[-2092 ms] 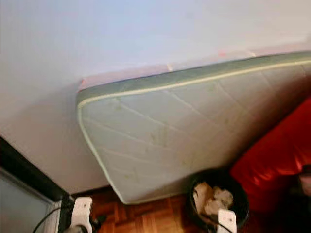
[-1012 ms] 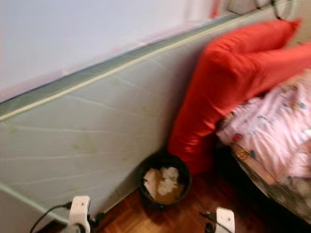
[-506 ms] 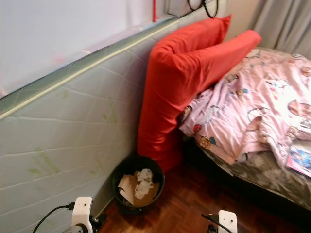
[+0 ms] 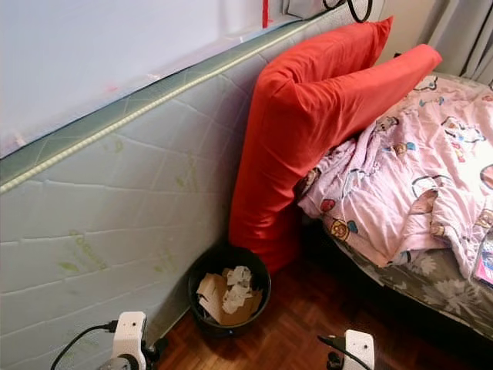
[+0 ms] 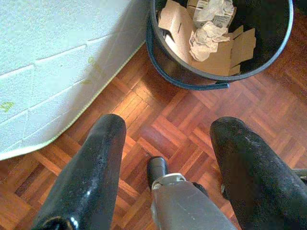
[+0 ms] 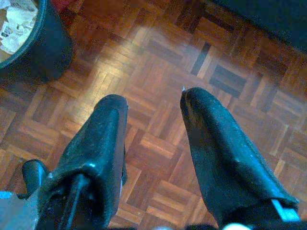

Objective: Clean up the room

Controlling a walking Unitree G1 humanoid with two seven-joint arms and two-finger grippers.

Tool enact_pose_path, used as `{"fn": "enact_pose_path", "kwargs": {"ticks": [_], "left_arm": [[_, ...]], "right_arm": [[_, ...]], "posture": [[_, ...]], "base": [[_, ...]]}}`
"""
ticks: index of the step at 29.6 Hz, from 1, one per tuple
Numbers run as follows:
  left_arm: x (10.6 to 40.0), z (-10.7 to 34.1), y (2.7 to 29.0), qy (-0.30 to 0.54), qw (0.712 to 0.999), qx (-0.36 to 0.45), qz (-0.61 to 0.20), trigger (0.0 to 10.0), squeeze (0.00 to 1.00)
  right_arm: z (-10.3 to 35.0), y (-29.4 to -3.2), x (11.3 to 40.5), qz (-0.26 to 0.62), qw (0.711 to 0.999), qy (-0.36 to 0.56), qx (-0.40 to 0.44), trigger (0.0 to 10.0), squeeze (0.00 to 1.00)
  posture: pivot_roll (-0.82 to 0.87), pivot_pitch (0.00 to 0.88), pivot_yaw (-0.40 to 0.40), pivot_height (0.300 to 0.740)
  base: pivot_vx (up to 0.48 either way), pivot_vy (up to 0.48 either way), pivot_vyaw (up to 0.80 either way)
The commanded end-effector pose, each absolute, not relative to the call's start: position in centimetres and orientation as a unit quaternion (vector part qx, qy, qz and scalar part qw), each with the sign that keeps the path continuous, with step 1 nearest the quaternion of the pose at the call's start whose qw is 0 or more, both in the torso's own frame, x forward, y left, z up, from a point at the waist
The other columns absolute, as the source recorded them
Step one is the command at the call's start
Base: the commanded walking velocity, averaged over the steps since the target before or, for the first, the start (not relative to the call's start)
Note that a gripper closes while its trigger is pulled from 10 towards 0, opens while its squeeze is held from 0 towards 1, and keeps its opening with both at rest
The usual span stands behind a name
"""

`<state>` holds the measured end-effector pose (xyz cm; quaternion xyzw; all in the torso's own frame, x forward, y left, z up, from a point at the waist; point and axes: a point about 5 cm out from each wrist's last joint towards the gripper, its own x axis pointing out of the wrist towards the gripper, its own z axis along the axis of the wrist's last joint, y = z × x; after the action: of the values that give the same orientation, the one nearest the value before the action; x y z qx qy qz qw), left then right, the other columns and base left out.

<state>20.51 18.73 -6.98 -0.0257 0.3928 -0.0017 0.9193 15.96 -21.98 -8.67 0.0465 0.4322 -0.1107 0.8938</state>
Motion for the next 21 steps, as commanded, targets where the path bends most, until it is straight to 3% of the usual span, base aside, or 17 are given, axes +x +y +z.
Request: {"fn": "enact_pose_path", "kwargs": {"ticks": [1,10,21], "left_arm": [[15.1,-9.7,19.5,0.498,0.867,0.038,0.003,10.0,0.0],[13.9,-10.1,19.6,0.505,0.862,0.027,0.016,10.0,0.0],[13.2,-10.3,19.5,0.508,0.861,0.03,0.003,10.0,0.0]], "right_arm": [[-7.9,-24.5,17.1,-0.09,0.864,0.489,0.084,10.0,0.0],[-8.4,-24.7,15.8,-0.121,0.855,0.493,0.105,10.0,0.0],[-8.6,-24.9,15.1,-0.114,0.857,0.491,0.105,10.0,0.0]], "posture": [[0.15,0.0,-0.076,0.74],[0.13,0.0,-0.071,0.74],[0.13,0.0,-0.056,0.74]], "base": [[0.0,-0.296,0.0],[0.0,-0.318,-0.67],[0.0,-0.32,0.0]]}}
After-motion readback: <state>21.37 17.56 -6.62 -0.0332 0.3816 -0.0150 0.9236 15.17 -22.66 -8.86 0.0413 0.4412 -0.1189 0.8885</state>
